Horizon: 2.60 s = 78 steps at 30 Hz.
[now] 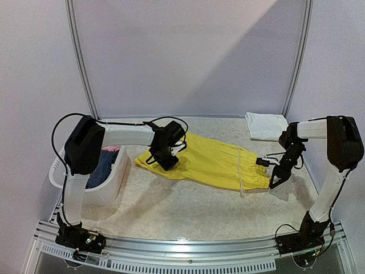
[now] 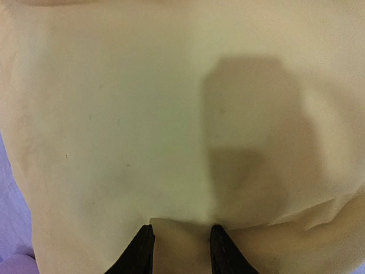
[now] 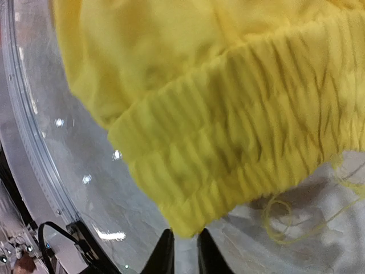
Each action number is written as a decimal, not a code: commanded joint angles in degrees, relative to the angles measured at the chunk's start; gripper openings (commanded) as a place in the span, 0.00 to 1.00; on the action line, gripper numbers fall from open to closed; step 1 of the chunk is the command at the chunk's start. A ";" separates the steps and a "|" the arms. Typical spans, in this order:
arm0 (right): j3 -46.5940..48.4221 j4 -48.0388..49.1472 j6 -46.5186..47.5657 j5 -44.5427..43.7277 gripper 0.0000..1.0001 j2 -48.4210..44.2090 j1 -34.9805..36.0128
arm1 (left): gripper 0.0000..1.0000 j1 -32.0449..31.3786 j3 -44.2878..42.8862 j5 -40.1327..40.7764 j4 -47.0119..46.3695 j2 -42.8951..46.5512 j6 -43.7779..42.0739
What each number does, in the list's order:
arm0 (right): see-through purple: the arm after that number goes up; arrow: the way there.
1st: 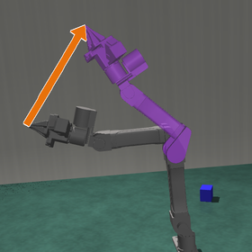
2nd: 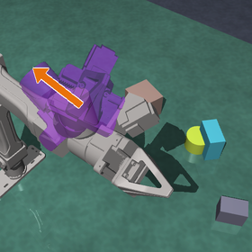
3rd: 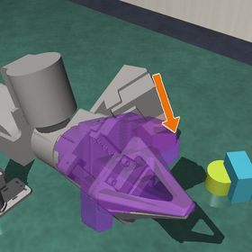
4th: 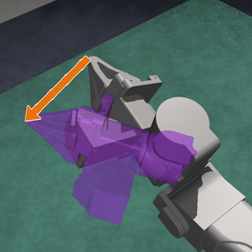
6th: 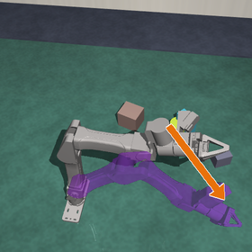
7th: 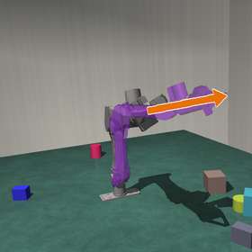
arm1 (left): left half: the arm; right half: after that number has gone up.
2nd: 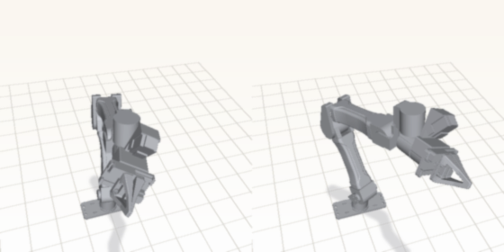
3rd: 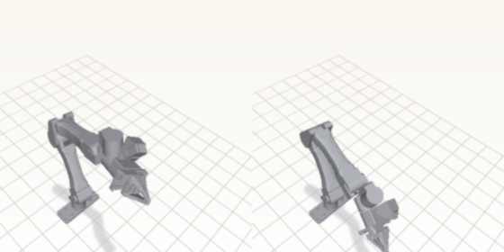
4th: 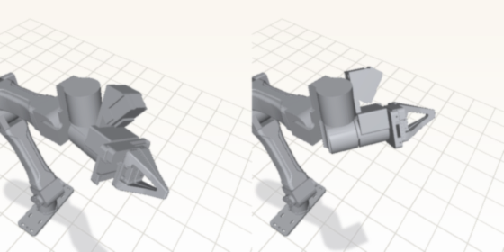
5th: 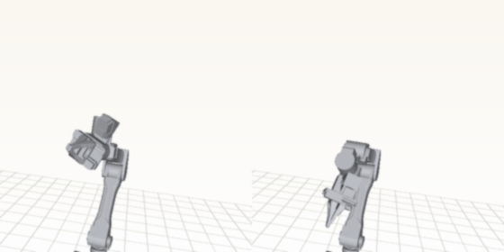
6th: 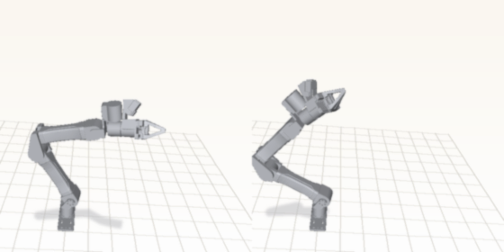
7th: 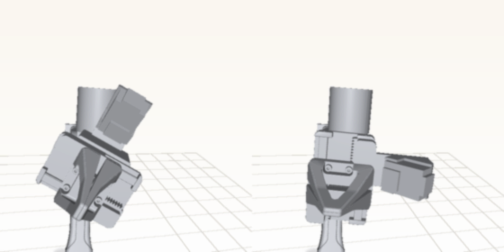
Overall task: Fold and stack the mixed laundry pile
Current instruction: Smooth out the rectangle-folded shorts at the center of the board.
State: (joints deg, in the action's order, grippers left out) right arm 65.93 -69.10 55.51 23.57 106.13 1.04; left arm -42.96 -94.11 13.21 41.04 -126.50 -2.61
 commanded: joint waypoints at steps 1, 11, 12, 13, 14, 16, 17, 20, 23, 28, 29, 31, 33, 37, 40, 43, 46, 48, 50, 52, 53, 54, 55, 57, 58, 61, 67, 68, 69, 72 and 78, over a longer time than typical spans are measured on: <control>-0.52 -2.92 -1.51 -1.98 0.23 -0.75 -0.56 | 0.34 0.16 1.41 0.47 4.47 1.26 -1.72; 11.64 -5.44 -6.07 -1.05 0.52 -7.61 -2.63 | 0.36 -0.85 -1.21 -3.98 3.15 10.64 0.61; 12.29 -3.97 -7.09 -0.56 0.53 -6.99 -2.62 | 0.36 -1.14 -1.28 -5.15 2.29 11.15 1.56; 12.87 -2.27 -8.63 -0.05 0.53 -6.33 -2.62 | 0.36 -1.37 -1.33 -6.49 1.41 11.45 2.24; 13.63 -0.73 -9.36 0.55 0.54 -4.76 -2.62 | 0.36 -1.68 -1.42 -7.66 0.68 11.48 3.04; 15.40 0.87 -10.63 1.82 0.55 -2.11 -2.62 | 0.36 -1.94 -1.79 -9.09 -0.09 10.97 5.19; 16.60 1.28 -10.89 2.85 0.55 0.09 -2.62 | 0.36 -1.95 -1.97 -9.53 -0.10 10.59 6.09; 20.29 1.77 -11.04 5.50 0.56 4.46 -2.62 | 0.36 -1.70 -1.92 -11.45 0.15 9.14 8.53; 22.77 1.80 -11.00 8.08 0.58 8.62 -2.62 | 0.36 -1.05 -0.16 -13.94 -0.83 8.34 11.41; 24.86 0.29 -9.53 11.51 0.57 13.18 -2.58 | 0.36 -0.18 5.52 -18.88 -5.91 8.21 14.66; 25.12 -0.29 -8.95 12.15 0.56 13.86 -2.64 | 0.36 -0.12 6.12 -19.48 -6.52 7.88 14.95; 25.66 -1.09 -8.21 13.09 0.54 15.05 -2.62 | 0.35 -0.11 6.84 -19.67 -6.63 6.88 15.15; 26.11 -1.51 -7.93 13.64 0.50 15.86 -2.58 | 0.35 -0.11 7.12 -19.42 -6.47 5.89 14.90; 26.81 -2.10 -7.79 13.77 0.49 17.36 -2.54 | 0.35 -0.10 7.98 -18.71 -6.40 4.74 14.35; 26.72 -2.08 -7.70 13.28 0.50 18.26 -2.47 | 0.35 -0.02 8.47 -18.47 -6.31 4.44 14.14; 26.57 -1.75 -7.90 12.89 0.48 18.90 -2.36 | 0.34 -0.02 8.75 -18.45 -6.11 4.26 13.85; 26.94 -1.65 -8.36 12.81 0.30 19.46 -2.35 | 0.32 0.06 8.81 -18.31 -5.42 3.77 13.53; 27.54 -1.81 -8.78 13.01 0.21 19.10 -2.49 | 0.32 0.07 9.05 -18.23 -5.06 3.63 13.28; 28.38 -2.48 -9.09 13.62 0.12 18.52 -2.89 | 0.30 0.20 9.49 -18.24 -4.76 3.54 13.16; 29.26 -2.62 -9.83 14.07 0.09 17.88 -3.40 | 0.28 0.37 9.99 -18.46 -4.63 3.33 12.96; 29.72 -2.62 -10.27 14.41 0.08 17.53 -3.72 | 0.27 0.46 10.21 -18.58 -4.46 3.17 12.83; 30.00 -2.41 -11.12 14.76 0.08 17.34 -4.00 | 0.26 0.55 10.44 -18.53 -4.41 3.00 12.73; 30.12 -2.11 -11.96 14.72 0.07 17.13 -4.24 | 0.25 0.66 10.70 -18.49 -4.39 2.84 12.72; 30.22 -1.60 -13.97 14.44 0.07 16.87 -4.60 | 0.24 0.81 11.29 -18.85 -4.73 2.84 12.73; 30.18 -1.33 -14.47 14.20 0.07 16.84 -4.76 | 0.24 0.86 11.51 -18.92 -4.81 2.91 12.76; 29.56 0.45 -17.81 13.42 0.07 16.77 -5.51 | 0.24 0.95 11.90 -19.03 -5.27 3.09 12.73; 29.42 1.96 -22.67 10.85 0.11 18.17 -5.81 | 0.29 0.87 11.53 -20.17 -6.32 3.77 12.55; 29.51 1.94 -23.08 10.43 0.14 18.48 -5.79 | 0.29 0.82 11.61 -20.50 -6.83 4.45 12.63; 29.47 1.78 -23.31 10.36 0.18 18.69 -5.75 | 0.31 0.73 11.72 -20.71 -7.31 5.26 12.64; 29.34 0.92 -23.32 10.31 0.31 16.97 -5.76 | 0.33 -0.01 11.75 -20.73 -8.87 9.79 11.94; 29.34 1.98 -23.93 6.01 0.50 7.84 -5.73 | 0.41 -1.72 10.22 -15.16 -10.19 17.82 12.50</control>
State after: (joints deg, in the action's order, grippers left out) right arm 94.85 -68.69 32.36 33.06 122.32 -4.54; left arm -43.46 -82.74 -6.11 31.77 -115.74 9.63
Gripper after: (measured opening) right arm 0.449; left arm 0.378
